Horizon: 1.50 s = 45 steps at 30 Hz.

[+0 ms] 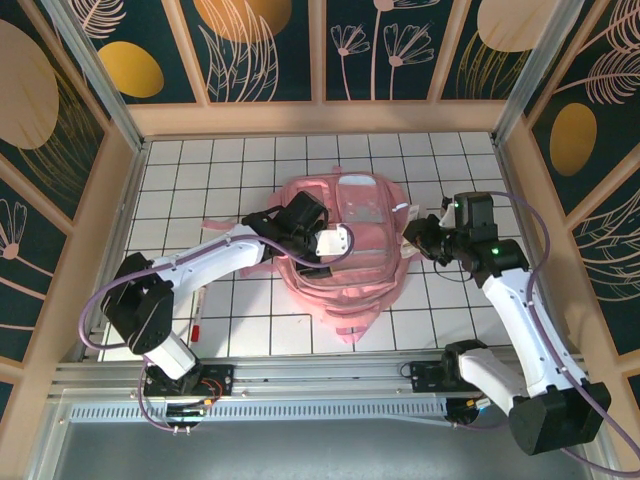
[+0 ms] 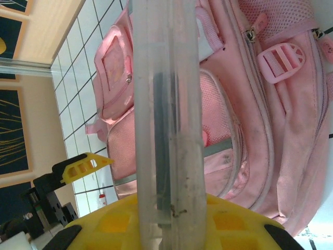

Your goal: Pack the student bag

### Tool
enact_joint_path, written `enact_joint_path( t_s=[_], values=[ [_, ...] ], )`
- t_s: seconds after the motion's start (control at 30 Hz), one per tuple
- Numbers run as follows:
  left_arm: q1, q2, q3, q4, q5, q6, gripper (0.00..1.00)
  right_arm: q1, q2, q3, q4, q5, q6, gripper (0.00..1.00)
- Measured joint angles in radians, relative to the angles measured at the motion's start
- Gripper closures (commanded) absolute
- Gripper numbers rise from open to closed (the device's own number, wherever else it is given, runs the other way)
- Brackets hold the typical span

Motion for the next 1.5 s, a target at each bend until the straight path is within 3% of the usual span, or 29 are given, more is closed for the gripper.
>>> enact_joint_path(
  t_s=[0.13,0.27,0.4,0.53,0.6,0.8,1.07,1.3,1.5],
  values=[
    [0.000,-0.010,-0.006,-0.010,0.097,0.060,0.12,0.000,-0.003,-0.004,-0.004,0.000,0.003,0.89],
    [-0.001,-0.006,-0.015,-0.010,0.090,0.071,0.16,0.000,-0.006,-0.010,-0.005,-0.005,0.003,0.89],
    [-0.001,0.014,-0.015,0.020,0.014,0.053,0.49,0.003,-0.006,-0.012,-0.003,-0.006,0.004,0.90],
    [-0.010,0.014,-0.015,0.052,-0.042,0.039,0.67,0.021,-0.006,-0.029,-0.002,-0.006,0.019,0.90],
    [-0.008,0.008,-0.023,0.101,-0.070,0.042,1.00,0.045,-0.006,-0.041,-0.002,-0.006,0.026,0.90],
    [-0.003,-0.034,-0.041,0.182,-0.109,0.024,1.00,0.077,-0.011,-0.085,0.011,-0.029,0.040,0.90],
    [0.004,-0.043,0.013,0.185,-0.116,-0.092,1.00,0.263,0.031,-0.259,0.279,-0.190,0.190,0.95],
    [0.021,-0.020,0.070,0.175,-0.059,-0.237,1.00,0.284,0.095,-0.309,0.519,-0.177,0.402,0.97],
    [0.022,0.032,0.142,0.154,-0.081,-0.290,1.00,0.345,0.031,-0.308,0.500,-0.059,0.486,0.98]
  ],
)
